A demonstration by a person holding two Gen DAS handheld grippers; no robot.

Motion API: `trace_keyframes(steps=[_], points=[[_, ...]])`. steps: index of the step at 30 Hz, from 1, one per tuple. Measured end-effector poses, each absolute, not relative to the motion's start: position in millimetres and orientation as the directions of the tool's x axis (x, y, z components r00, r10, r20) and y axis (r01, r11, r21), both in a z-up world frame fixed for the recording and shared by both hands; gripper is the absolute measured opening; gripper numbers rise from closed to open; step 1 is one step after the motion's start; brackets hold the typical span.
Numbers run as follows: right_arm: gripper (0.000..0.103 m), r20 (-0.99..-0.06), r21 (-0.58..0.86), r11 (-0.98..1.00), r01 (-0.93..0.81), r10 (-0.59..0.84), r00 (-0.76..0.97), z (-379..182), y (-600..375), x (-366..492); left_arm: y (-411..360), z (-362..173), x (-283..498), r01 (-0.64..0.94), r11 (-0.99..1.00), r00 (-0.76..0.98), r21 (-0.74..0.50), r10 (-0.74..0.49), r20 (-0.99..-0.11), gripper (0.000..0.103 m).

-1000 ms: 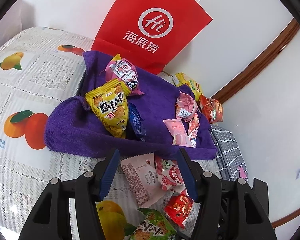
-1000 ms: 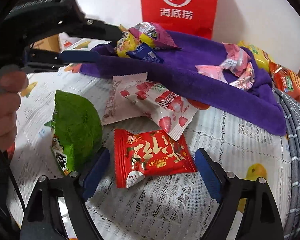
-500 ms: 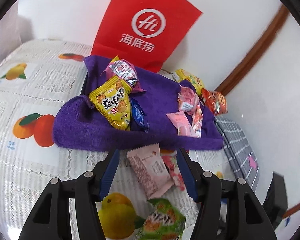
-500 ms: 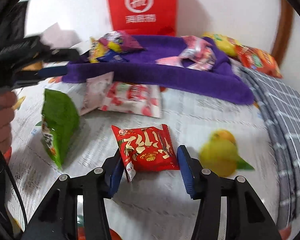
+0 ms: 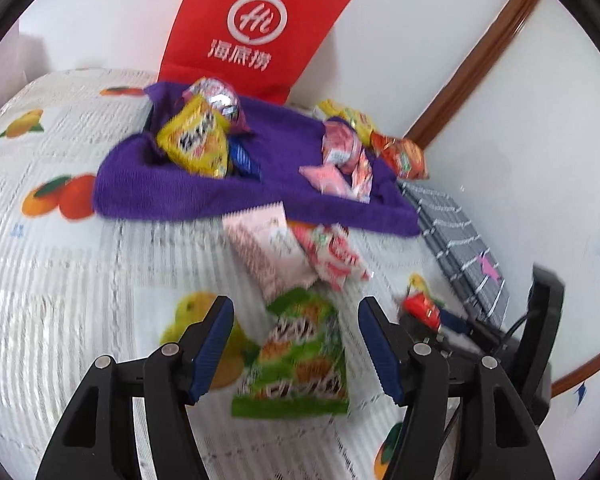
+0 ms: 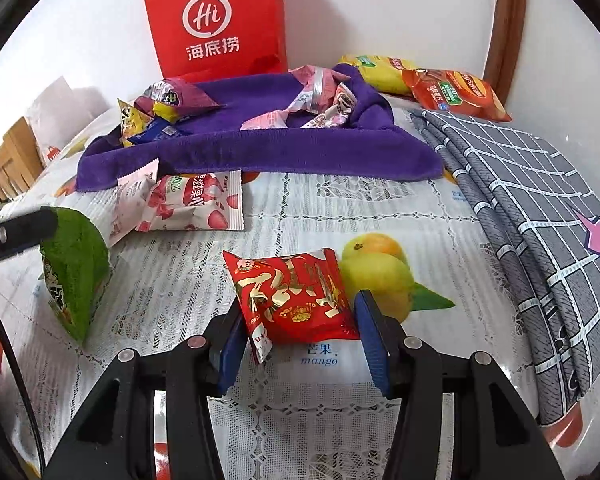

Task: Organize snacks
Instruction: 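Grasp the green chip bag with the left gripper while the right grasps the red packet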

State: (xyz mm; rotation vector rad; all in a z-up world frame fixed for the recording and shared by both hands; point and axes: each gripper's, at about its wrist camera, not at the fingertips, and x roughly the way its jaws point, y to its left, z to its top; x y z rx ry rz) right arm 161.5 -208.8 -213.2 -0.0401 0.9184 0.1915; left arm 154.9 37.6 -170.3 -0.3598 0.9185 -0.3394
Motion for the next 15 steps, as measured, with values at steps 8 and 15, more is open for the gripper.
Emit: trace_keyframes(steps=[8,15], points=[[0.052,-0.793,0.055,0.982,-0.180,0.153,0.590,-213.7,-209.7,160.0,15.4,-190.6,151.3,0.148,0.922,0.520,-0.358,-0.380,-0.765,0.063],[0.052,-0.792,0.059,0.982,-0.180,0.155,0.590,-214.7,-209.8,160.5,11.2,-189.5,149.6,0.132,0.946,0.548,-0.297,-0.320,-0.773,0.061]])
